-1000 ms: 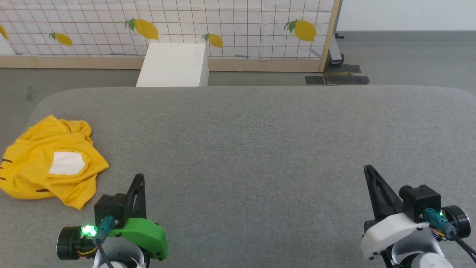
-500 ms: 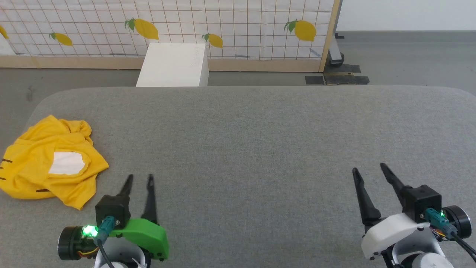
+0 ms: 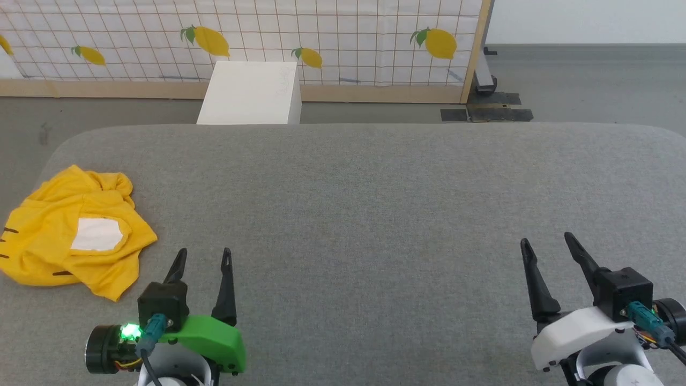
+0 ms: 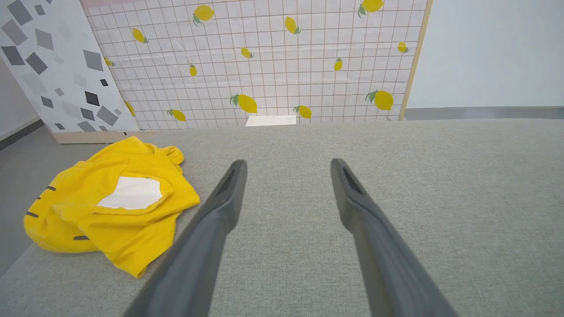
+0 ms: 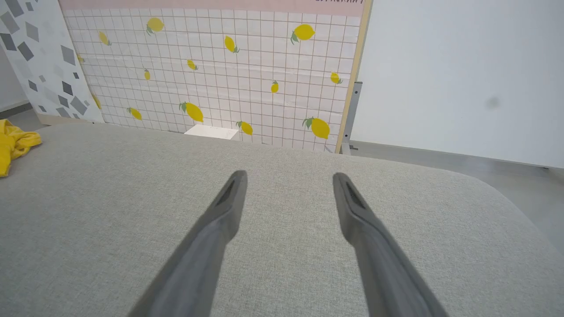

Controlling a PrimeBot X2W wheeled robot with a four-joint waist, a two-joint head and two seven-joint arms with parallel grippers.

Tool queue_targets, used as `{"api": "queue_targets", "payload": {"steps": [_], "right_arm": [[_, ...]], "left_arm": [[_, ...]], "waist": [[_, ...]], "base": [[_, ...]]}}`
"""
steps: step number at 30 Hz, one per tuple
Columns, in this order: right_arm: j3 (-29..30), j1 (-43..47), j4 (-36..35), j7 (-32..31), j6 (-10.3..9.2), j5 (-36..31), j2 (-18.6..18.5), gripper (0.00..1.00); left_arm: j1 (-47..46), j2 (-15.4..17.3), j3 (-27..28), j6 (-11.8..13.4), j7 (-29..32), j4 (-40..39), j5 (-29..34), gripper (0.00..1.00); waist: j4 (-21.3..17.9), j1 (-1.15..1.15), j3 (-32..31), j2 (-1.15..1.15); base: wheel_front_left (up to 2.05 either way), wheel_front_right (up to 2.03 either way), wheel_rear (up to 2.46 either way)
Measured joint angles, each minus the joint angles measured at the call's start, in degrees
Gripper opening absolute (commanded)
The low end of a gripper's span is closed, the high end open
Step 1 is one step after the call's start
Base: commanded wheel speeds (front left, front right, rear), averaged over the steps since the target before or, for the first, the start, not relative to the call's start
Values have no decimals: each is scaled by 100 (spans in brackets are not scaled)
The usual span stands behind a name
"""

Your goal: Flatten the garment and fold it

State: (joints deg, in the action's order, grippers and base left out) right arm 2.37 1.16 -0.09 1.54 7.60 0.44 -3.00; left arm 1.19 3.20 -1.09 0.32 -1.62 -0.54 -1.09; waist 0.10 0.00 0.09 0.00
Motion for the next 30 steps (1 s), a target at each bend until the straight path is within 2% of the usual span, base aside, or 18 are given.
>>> {"api": "queue_targets", "payload": {"steps": [12,30], "right_arm": [[137,6,-4,151,0,14,0,100],[180,12,-27,355,0,15,1,100]], "left_arm": [[7,-1,-34,76,-152,-43,-49,100],[121,-1,-66,183,-355,-144,-135,100]], "waist": [[151,0,20,0],[663,0,54,0]], "base": [[0,0,0],[0,0,0]]}}
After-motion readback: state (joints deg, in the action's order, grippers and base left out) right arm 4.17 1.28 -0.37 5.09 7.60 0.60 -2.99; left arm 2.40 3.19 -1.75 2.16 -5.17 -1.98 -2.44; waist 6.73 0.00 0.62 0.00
